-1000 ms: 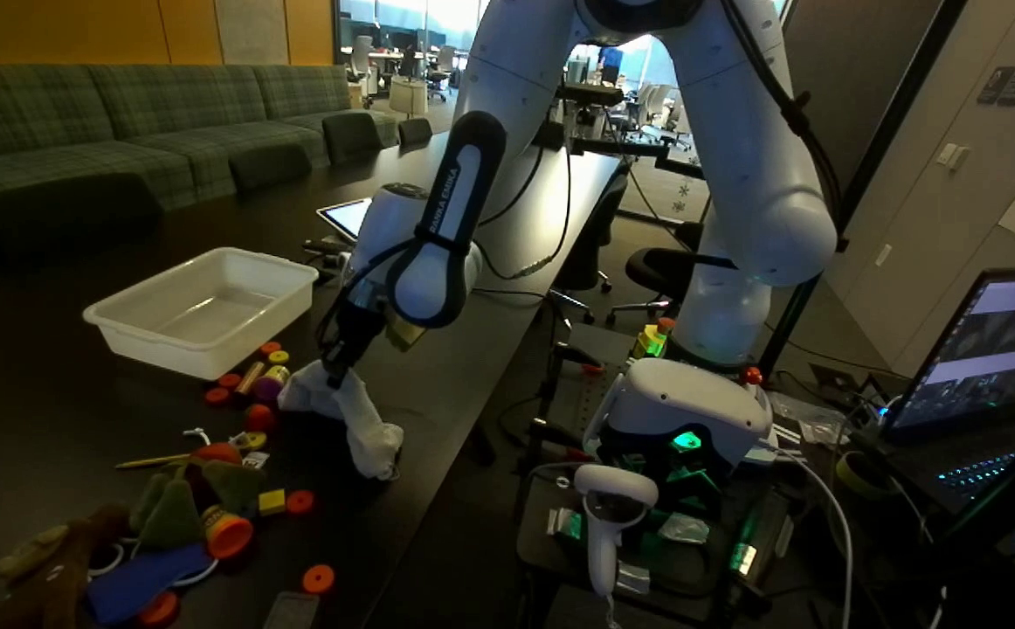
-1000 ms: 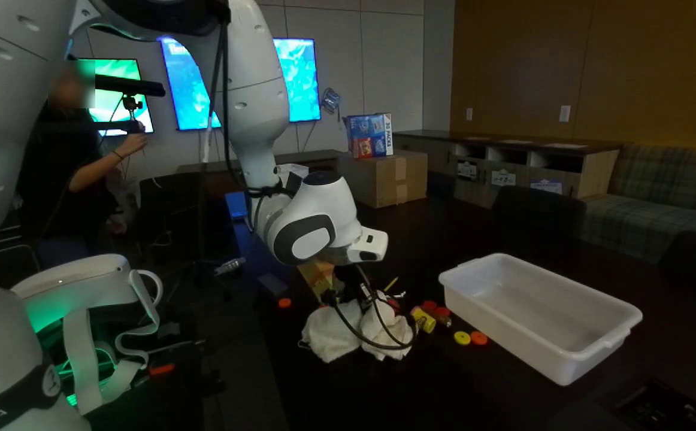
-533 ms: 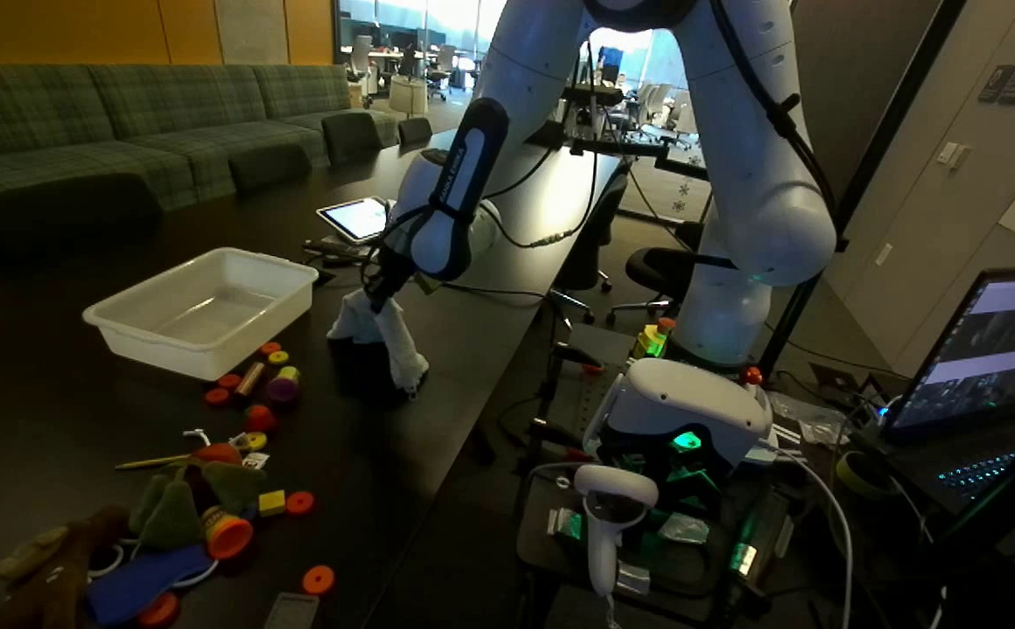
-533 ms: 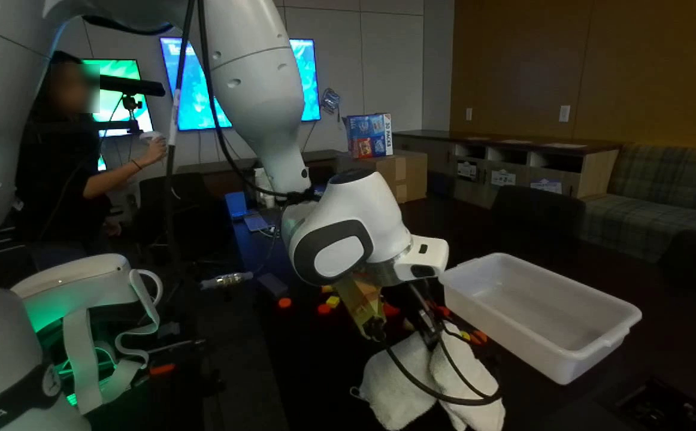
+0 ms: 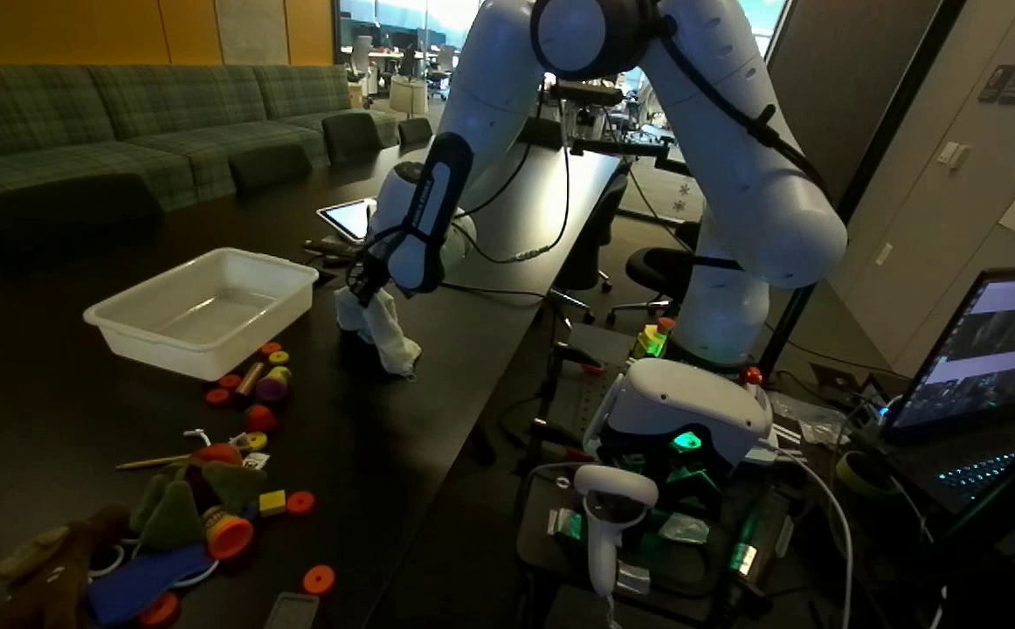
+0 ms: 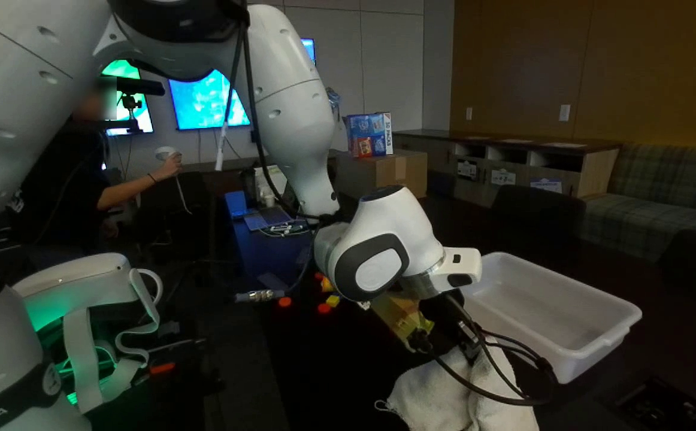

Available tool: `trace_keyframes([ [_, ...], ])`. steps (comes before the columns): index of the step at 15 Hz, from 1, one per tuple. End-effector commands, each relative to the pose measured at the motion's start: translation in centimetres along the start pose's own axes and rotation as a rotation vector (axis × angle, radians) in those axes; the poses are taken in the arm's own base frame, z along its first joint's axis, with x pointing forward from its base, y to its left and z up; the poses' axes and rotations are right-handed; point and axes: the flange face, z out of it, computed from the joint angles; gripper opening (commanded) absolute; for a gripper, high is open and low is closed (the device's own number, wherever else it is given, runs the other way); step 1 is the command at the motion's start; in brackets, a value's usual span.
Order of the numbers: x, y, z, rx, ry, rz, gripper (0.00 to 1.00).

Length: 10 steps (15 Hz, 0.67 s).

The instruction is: Pick up the towel from the table, sweep the objects to the left and put the towel in the plastic container.

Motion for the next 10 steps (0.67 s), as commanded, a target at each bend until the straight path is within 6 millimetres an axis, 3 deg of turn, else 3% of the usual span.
trace_keyframes([
  [1, 1.7, -1.4, 3.1, -0.038, 0.024, -0.04, 0.06],
  [10, 3.3, -6.4, 8.9, -0.029, 0.011, -0.098, 0.06],
])
